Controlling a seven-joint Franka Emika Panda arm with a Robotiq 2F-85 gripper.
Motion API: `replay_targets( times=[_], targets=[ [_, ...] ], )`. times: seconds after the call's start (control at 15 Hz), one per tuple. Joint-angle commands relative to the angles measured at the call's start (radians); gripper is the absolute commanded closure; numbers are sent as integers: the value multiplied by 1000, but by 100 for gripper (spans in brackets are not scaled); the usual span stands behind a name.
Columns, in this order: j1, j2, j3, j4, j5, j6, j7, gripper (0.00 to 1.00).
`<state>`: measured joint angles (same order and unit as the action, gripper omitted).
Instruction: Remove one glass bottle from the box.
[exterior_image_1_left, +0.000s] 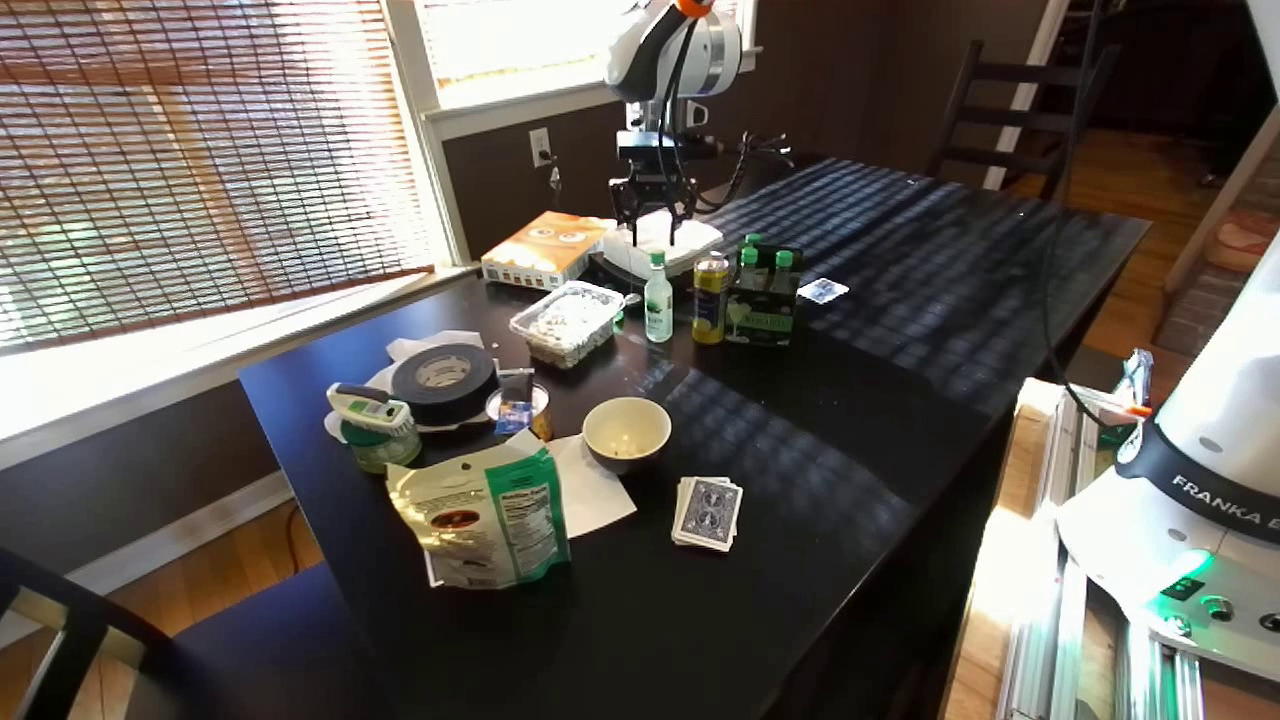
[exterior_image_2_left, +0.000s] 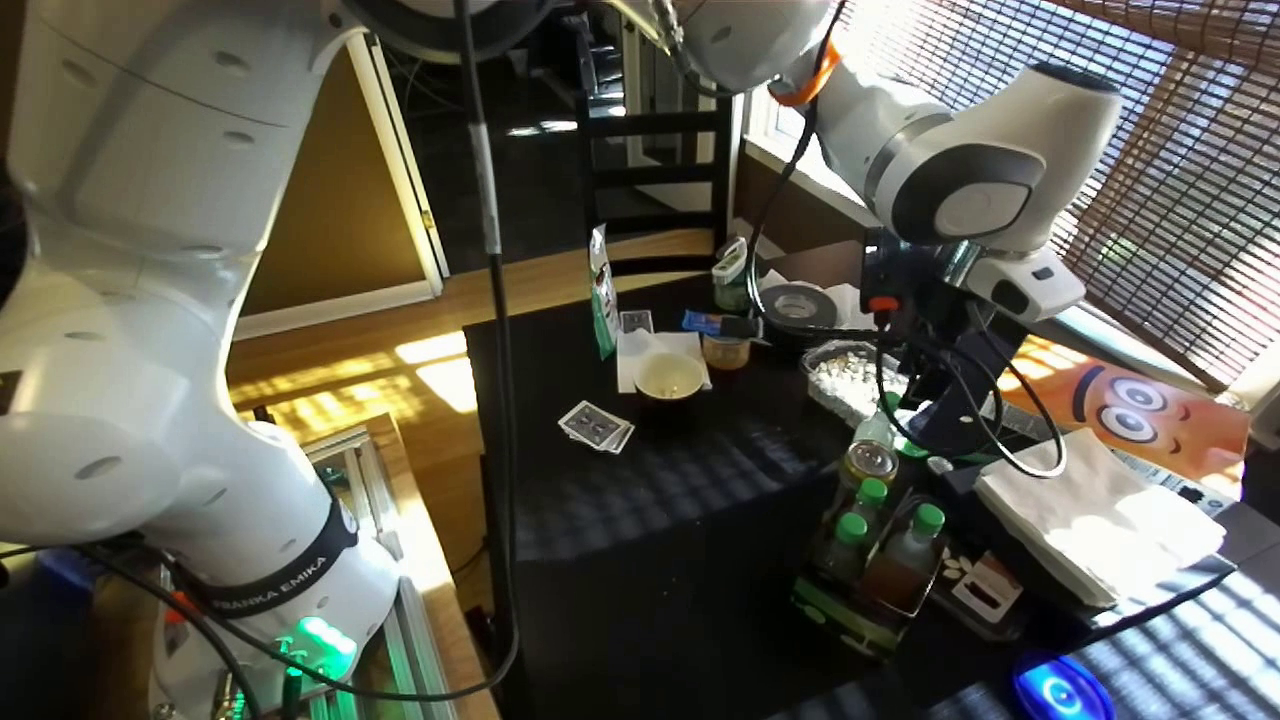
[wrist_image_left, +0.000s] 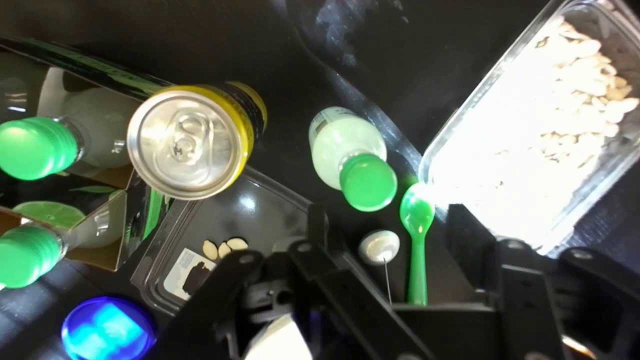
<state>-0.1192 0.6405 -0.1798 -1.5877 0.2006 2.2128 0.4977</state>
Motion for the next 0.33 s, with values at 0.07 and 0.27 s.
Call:
replay_targets(
  times=[0.07,0.27],
  targets=[
    [17,-236,7,-213,-60,27,-128,1],
    [6,-199,16,-154,-39,7,-137,1]
  ],
)
